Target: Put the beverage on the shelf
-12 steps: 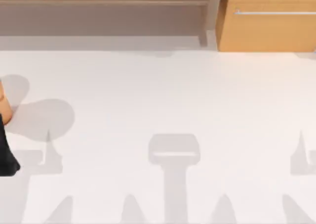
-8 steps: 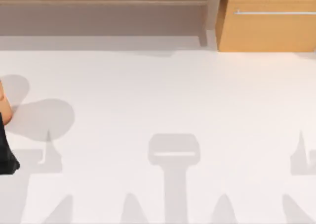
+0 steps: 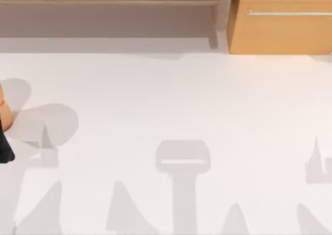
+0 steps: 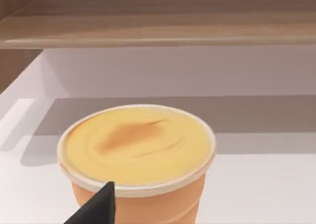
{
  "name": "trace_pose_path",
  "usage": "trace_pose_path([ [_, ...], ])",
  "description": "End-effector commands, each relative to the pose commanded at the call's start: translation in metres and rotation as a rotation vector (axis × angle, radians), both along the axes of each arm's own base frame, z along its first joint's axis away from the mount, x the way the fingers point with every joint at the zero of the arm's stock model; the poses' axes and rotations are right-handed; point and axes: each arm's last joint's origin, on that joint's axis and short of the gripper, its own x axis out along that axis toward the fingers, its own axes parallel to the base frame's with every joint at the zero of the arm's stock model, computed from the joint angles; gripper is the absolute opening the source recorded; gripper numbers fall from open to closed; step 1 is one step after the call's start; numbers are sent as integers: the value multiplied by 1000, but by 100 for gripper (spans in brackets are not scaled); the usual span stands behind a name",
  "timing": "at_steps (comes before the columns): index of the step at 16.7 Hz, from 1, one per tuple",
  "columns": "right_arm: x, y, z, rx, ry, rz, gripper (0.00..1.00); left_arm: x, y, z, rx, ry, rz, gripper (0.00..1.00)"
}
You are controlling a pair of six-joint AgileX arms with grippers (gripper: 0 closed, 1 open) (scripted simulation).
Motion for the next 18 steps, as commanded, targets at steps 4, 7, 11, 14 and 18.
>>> trace_pose_path([
  [4, 0, 0, 0, 0, 0, 0, 100, 22, 16, -19, -12, 90, -3, 100],
  [7, 0, 0, 0, 0, 0, 0, 100, 32, 28, -36, -25, 136, -6, 100],
  [11, 0, 0, 0, 0, 0, 0, 100, 39, 42, -52, -32, 151, -12, 100],
  [14, 0, 0, 0, 0, 0, 0, 100, 40, 47, -56, -30, 141, -14, 100],
  [18, 0, 0, 0, 0, 0, 0, 100, 40, 48, -56, -29, 140, -15, 100],
])
